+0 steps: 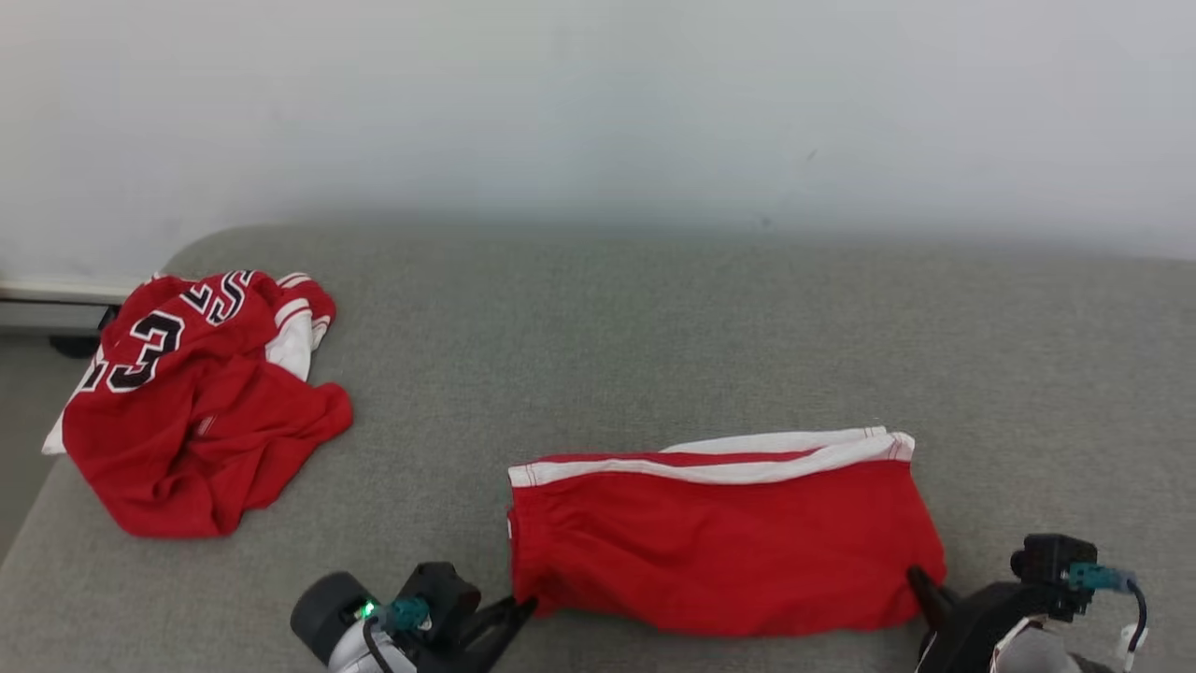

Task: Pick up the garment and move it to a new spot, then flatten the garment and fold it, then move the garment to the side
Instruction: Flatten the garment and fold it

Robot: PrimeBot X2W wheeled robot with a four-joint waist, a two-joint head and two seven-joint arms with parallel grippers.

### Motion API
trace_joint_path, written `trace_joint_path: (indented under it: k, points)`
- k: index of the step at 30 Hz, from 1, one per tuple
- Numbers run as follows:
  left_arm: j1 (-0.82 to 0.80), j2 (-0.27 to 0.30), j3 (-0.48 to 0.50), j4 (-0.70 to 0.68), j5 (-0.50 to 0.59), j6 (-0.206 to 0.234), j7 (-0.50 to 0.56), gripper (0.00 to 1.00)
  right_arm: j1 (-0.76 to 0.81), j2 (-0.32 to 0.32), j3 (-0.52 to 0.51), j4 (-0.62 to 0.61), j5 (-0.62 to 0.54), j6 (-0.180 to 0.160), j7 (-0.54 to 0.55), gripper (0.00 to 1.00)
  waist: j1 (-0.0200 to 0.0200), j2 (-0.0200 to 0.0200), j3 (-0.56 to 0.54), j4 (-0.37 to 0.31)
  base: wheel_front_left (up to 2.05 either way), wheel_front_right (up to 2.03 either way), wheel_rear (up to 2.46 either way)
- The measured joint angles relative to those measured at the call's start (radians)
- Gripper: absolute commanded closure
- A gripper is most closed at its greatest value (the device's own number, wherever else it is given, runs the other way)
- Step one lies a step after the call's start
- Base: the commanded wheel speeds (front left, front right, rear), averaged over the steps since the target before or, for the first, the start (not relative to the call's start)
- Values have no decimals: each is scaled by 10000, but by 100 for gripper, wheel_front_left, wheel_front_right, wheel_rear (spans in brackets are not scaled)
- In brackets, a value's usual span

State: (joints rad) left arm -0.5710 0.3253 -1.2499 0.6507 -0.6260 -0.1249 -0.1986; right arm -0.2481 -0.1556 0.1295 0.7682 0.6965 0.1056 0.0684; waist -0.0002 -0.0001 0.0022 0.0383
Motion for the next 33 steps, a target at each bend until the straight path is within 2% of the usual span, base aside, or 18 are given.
trace_joint_path:
  k: [3,6,7,10,15,16,17,18,19,27,33]
  points:
    - [290,56,-59,-336,-198,0,2,97,648,23,-13,-594,2,-25,-40,100,0,1,-189,-210,0,0,0]
    - [407,100,-173,-642,-316,0,46,100,1234,21,-86,-1254,27,-190,-73,100,0,1,-340,-412,0,0,0]
    - [440,186,-186,-840,-349,0,134,100,1651,10,-107,-1762,33,-332,-84,100,0,1,-426,-519,0,0,0]
    - [512,303,-203,-953,-397,0,155,100,2044,10,-140,-2224,35,-468,-81,100,0,1,-494,-602,0,0,0]
    - [539,612,-240,-1143,-570,0,491,100,2614,-61,-291,-3262,123,-892,46,100,1,1,-536,-701,0,0,0]
    - [539,617,-249,-1152,-650,0,554,91,2652,-63,-322,-3427,146,-928,138,100,1,1,-528,-703,0,0,0]
    - [539,625,-255,-1160,-719,0,614,74,2664,-69,-326,-3595,163,-1018,236,91,2,1,-520,-704,0,0,0]
    - [540,625,-255,-1154,-763,0,688,58,2683,-79,-322,-3789,159,-1116,311,29,2,1,-514,-703,0,0,0]
    - [540,633,-259,-1152,-775,0,792,0,2720,-94,-320,-3967,153,-1216,368,0,2,1,-509,-699,0,0,0]
    - [539,800,-245,-1135,-821,2,1149,0,3209,-196,-389,-5333,148,-1766,901,0,3,1,-489,-596,0,0,0]
    - [543,1022,159,-901,-970,765,1348,0,3474,-489,-685,-6100,-230,-2117,989,0,2,1,-603,-444,0,0,0]
